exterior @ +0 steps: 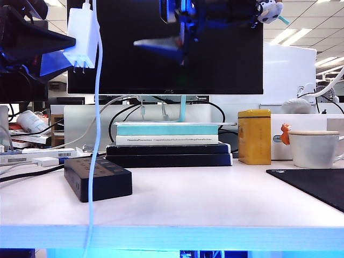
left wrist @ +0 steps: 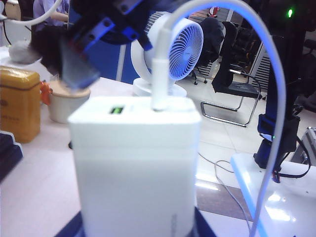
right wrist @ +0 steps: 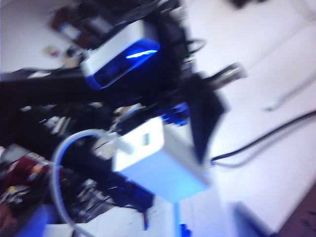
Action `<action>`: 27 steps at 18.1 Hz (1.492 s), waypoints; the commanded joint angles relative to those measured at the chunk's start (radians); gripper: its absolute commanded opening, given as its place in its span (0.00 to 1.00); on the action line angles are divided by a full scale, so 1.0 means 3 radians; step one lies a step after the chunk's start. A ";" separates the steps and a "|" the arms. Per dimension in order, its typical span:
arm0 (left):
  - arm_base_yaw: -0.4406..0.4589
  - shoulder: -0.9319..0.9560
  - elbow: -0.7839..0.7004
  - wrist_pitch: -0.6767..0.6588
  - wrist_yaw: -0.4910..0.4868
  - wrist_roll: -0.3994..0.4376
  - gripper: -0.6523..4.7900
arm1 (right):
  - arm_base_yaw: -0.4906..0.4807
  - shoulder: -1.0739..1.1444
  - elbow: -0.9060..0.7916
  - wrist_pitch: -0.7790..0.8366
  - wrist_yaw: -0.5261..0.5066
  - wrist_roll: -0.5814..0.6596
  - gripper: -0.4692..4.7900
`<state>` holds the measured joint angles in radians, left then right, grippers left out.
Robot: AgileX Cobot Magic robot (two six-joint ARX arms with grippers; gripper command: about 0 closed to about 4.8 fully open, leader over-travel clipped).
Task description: Plug the white charger into the left socket.
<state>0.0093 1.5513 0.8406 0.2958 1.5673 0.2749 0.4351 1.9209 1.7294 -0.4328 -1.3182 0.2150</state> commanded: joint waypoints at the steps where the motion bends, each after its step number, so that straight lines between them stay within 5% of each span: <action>1: 0.0000 -0.0010 0.0121 0.0100 -0.0076 -0.0127 0.50 | 0.0122 -0.0020 0.0015 0.0067 0.0244 -0.0214 1.00; 7: -0.0076 -0.0010 0.0181 0.0233 -0.0149 -0.0435 0.50 | 0.0418 -0.0020 0.0017 0.0221 0.0718 -0.0853 1.00; 14: -0.0146 -0.0011 0.0183 0.0394 -0.0150 -0.0608 0.50 | 0.0463 -0.0024 0.0018 0.0500 0.0763 -0.0930 0.99; 16: -0.0167 -0.0011 0.0183 0.0406 -0.0163 -0.0607 0.50 | 0.0464 -0.0020 0.0018 0.0498 0.0760 -0.0931 0.69; 20: -0.0165 -0.0011 0.0187 0.0421 -0.0163 -0.0609 0.50 | 0.0463 -0.0020 0.0018 0.0498 0.0759 -0.0932 0.59; 27: -0.0168 -0.0011 0.0187 0.0820 -0.0381 -0.1048 0.50 | 0.0463 -0.0020 0.0018 0.0565 0.0735 -0.0982 0.70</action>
<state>-0.0406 1.5513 0.8890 0.5045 1.4616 -0.0124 0.5735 1.9202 1.7302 -0.2897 -1.0912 -0.0731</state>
